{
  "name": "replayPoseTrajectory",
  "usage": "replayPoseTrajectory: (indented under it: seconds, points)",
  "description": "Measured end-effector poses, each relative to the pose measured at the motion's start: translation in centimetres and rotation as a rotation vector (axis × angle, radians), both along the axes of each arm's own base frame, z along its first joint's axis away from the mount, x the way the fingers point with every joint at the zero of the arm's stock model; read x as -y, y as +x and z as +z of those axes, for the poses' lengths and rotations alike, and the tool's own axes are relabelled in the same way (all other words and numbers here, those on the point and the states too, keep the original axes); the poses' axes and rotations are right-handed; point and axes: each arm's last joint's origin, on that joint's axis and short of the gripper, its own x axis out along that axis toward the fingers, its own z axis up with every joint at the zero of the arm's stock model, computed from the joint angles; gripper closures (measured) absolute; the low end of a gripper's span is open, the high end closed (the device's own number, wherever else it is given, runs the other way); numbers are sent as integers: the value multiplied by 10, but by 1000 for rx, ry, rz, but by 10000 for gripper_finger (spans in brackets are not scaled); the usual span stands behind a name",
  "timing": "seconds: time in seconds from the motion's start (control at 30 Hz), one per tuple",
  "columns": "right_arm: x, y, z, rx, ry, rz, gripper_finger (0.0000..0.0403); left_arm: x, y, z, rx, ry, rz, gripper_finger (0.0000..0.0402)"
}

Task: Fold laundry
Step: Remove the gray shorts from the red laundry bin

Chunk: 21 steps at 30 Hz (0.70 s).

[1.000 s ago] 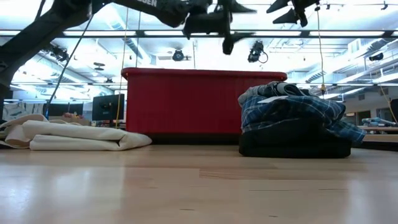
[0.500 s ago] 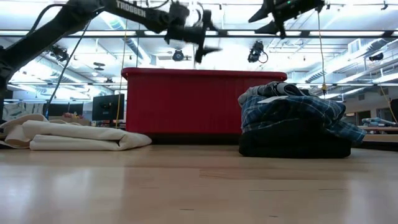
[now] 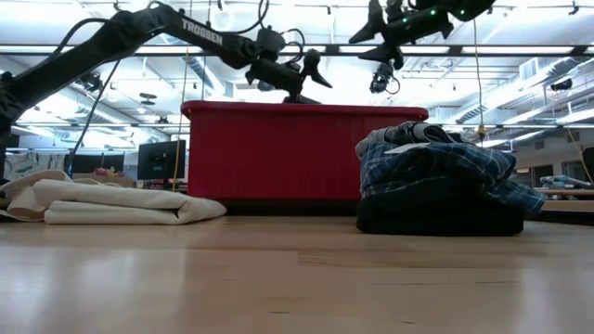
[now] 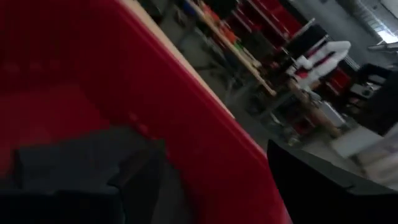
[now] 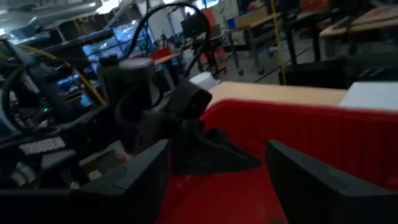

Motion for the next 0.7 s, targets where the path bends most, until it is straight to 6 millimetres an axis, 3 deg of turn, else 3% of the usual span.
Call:
replayPoseTrajectory:
  seconds: [0.2,0.3,0.47,0.7]
  points:
    - [5,9,-8,-15,10,-58,133,-20,4,-22,-206,336,178,116]
    - [5,14,-12,-9,40,-48,133,-25,12,-39,-301,472,178,116]
    - [-3,23,-15,-31,71,-31,133,-29,27,-80,-370,411,133,116]
    - [-9,29,-16,-37,74,-25,133,-23,48,-114,-447,461,41,116]
